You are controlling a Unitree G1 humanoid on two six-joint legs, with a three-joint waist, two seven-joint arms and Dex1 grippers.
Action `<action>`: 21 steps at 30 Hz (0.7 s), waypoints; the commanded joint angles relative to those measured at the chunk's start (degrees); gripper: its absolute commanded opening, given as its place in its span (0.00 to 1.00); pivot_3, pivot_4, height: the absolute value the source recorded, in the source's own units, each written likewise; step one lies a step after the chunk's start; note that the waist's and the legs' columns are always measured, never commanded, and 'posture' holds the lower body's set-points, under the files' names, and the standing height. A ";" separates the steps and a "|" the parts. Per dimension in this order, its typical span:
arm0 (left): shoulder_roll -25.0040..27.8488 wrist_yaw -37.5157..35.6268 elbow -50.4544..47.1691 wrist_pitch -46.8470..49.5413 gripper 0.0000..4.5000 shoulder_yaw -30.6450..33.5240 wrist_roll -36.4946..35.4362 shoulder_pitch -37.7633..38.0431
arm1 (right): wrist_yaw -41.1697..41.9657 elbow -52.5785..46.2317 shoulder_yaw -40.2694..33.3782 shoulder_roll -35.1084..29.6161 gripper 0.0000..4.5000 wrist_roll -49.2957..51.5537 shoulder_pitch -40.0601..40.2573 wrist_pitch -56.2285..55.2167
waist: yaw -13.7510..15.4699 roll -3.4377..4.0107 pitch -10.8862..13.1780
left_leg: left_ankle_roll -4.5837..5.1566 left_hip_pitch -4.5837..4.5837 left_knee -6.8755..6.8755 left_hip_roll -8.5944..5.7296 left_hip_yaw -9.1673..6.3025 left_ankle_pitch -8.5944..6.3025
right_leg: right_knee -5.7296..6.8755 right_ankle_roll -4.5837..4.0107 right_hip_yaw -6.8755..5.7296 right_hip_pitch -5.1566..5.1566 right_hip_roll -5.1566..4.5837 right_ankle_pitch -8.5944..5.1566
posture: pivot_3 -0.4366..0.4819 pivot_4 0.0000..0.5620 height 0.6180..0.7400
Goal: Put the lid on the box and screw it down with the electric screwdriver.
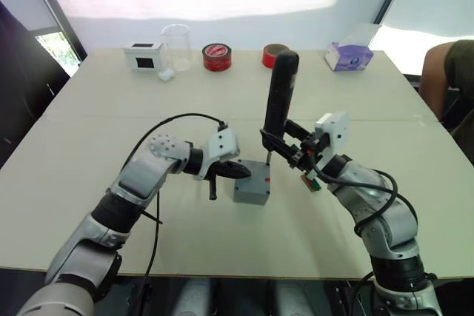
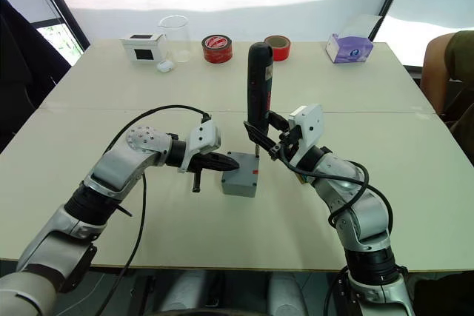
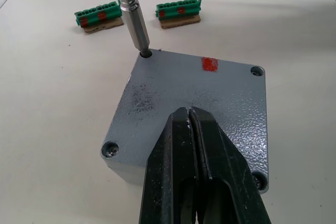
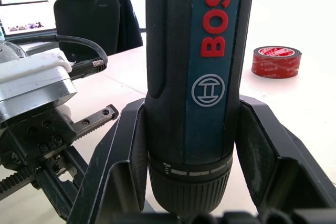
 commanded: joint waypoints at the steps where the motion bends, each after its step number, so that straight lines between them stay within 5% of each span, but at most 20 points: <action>1: 0.18 -0.19 -0.22 0.53 0.00 -0.25 0.22 0.68 | -0.76 1.75 -1.53 -0.36 0.39 2.50 -1.70 5.07 | -0.03 0.00 0.00 | 0.00 0.00 0.00 0.00 0.00 0.00 | 0.00 0.00 0.00 0.00 -0.01 0.00 | 0.48 0.27 1.00; 15: -3.08 2.66 -3.21 6.66 0.00 10.14 -10.07 0.36 | -15.49 0.99 -22.56 -5.35 0.39 25.85 -26.94 22.79 | -0.14 0.28 0.28 | -0.31 -1.15 -0.02 -0.03 -0.02 0.18 | 0.10 0.01 -0.04 -1.20 -0.08 0.04 | 0.48 0.27 1.00; 18: -2.31 0.74 -4.53 7.10 0.00 10.09 -11.40 -1.88 | -19.41 8.58 -25.76 -14.75 0.39 34.72 -30.30 40.93 | 0.07 0.32 0.31 | -0.16 -1.16 0.01 -0.04 0.03 0.10 | 0.11 0.02 -0.03 -1.18 -0.11 0.04 | 0.48 0.27 1.00; 21: -0.40 -2.48 -7.70 7.61 0.00 8.65 -12.75 -3.09 | -19.04 12.71 -22.57 -24.59 0.39 31.45 -29.60 50.35 | 0.15 0.30 0.31 | -0.03 -1.14 0.01 -0.06 -0.03 0.03 | -0.03 -0.03 -0.14 -1.02 -0.33 0.02 | 0.48 0.27 1.00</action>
